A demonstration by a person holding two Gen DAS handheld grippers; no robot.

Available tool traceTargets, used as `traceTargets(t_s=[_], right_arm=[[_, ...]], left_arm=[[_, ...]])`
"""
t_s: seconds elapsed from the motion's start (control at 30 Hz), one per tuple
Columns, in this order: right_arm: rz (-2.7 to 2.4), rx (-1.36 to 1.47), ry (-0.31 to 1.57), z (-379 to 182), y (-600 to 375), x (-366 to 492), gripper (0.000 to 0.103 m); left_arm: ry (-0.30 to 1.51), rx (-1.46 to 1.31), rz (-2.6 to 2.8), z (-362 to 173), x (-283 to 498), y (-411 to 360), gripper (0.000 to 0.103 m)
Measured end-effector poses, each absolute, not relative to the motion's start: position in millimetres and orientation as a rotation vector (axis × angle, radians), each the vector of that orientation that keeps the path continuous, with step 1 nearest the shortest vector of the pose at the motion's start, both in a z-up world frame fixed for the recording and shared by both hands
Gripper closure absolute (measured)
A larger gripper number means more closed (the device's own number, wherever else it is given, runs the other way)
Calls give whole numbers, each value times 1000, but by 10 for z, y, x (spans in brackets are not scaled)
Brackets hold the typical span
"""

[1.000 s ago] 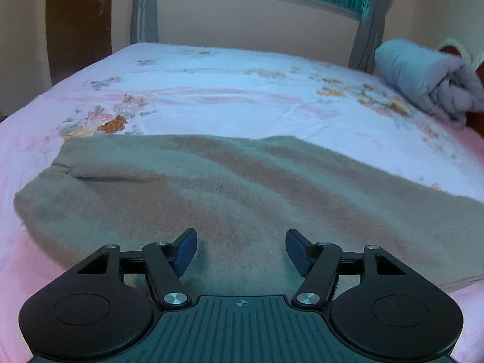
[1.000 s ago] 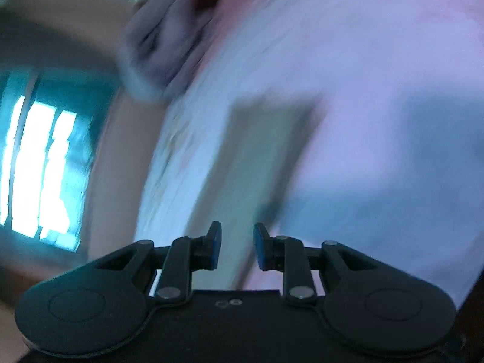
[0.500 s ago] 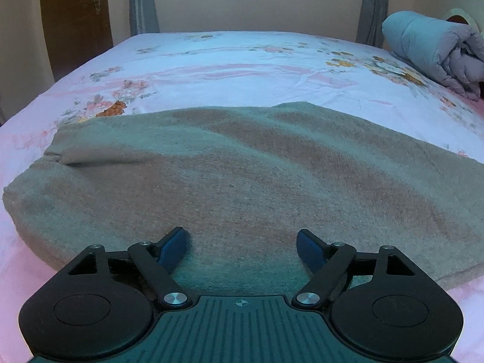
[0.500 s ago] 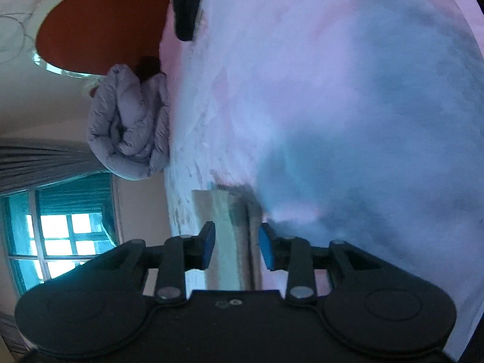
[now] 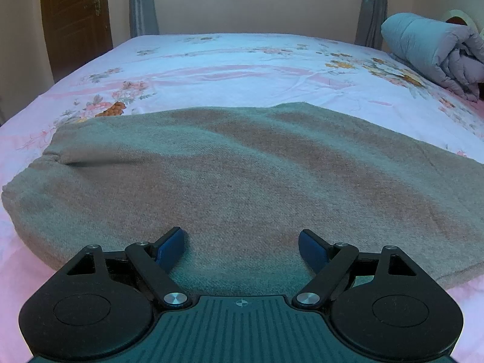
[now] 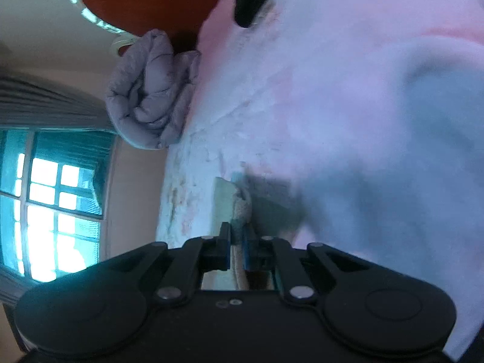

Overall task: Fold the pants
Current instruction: 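Grasp the folded edge of the grey pants with the right gripper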

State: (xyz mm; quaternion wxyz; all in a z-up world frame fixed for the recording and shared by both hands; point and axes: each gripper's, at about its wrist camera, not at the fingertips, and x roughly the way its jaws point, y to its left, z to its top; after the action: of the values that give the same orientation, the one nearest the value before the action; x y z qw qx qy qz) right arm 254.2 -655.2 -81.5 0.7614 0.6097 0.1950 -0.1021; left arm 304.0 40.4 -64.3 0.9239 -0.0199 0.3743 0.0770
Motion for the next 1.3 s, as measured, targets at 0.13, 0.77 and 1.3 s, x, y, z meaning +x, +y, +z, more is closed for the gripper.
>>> traceTargets(t_s=[0.13, 0.77, 1.3], right_arm=[[-251, 1407, 450, -1049, -6638, 2494, 98], [-151, 1180, 549, -867, -6467, 2874, 69], [-101, 847, 493, -442, -6360, 2750, 101]], left_arm=[[773, -43, 153, -636, 3041, 406, 19], [767, -35, 174, -643, 3024, 341, 17], [766, -27, 150, -669, 3020, 369, 14]])
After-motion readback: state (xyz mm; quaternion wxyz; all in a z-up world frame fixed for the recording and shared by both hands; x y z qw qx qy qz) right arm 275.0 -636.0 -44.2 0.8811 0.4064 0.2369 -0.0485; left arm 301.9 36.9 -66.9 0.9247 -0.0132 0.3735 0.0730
